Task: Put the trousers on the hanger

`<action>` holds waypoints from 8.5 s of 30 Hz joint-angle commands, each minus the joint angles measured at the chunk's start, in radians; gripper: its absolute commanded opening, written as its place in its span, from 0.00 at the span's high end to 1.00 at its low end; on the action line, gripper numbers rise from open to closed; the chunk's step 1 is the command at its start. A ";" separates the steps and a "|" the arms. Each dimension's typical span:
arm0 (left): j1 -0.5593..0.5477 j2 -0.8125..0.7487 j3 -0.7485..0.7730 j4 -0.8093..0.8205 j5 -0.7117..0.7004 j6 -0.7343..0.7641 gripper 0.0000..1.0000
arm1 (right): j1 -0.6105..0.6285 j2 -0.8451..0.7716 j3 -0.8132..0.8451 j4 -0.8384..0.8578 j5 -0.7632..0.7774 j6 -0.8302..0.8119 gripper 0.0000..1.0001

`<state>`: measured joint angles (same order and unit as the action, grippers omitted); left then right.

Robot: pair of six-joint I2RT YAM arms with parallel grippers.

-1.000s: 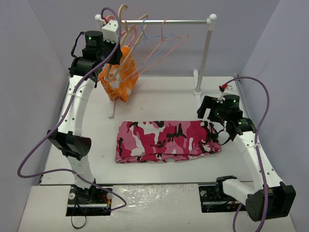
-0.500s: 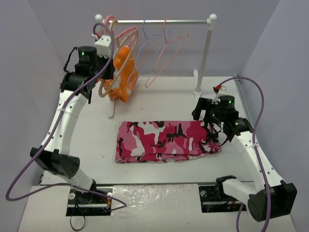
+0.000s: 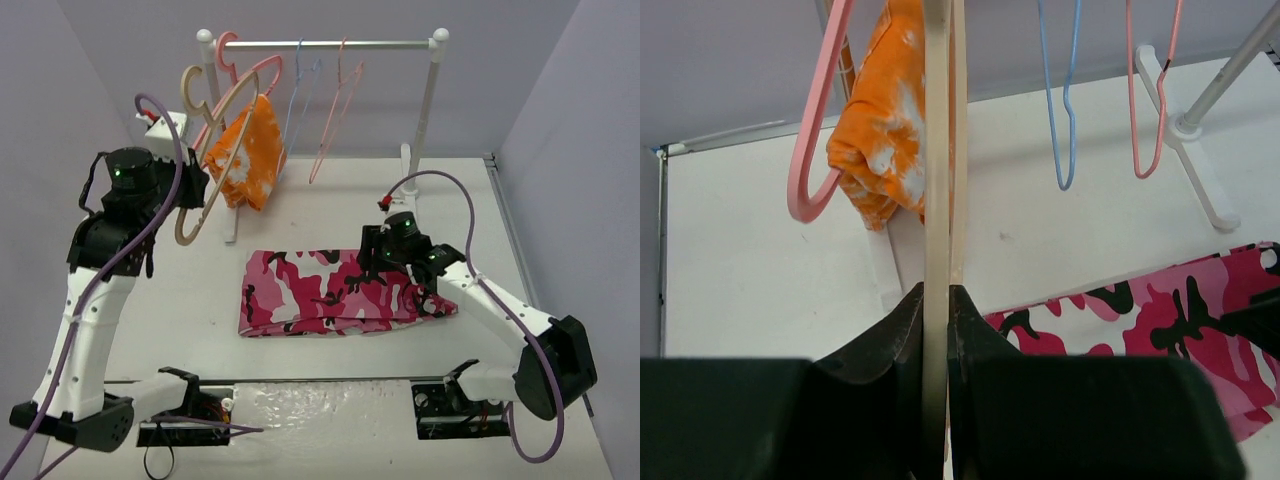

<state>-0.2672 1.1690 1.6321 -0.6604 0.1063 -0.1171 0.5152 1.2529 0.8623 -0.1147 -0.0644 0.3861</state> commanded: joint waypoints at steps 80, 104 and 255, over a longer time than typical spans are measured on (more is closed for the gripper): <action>-0.004 -0.558 -0.686 -0.019 -0.078 -0.281 1.00 | 0.277 0.864 0.553 0.511 -0.293 0.067 0.82; -0.007 -0.527 -0.775 0.129 -0.007 -0.296 1.00 | -0.050 0.333 -0.088 0.015 0.349 0.307 0.30; -0.336 -0.330 -1.212 0.969 0.004 -0.509 1.00 | 0.294 0.381 0.125 0.569 -0.480 0.159 1.00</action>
<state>-0.5900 0.8425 0.3801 0.1712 0.0580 -0.6167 0.7757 1.5874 1.0006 0.3286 -0.4604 0.5258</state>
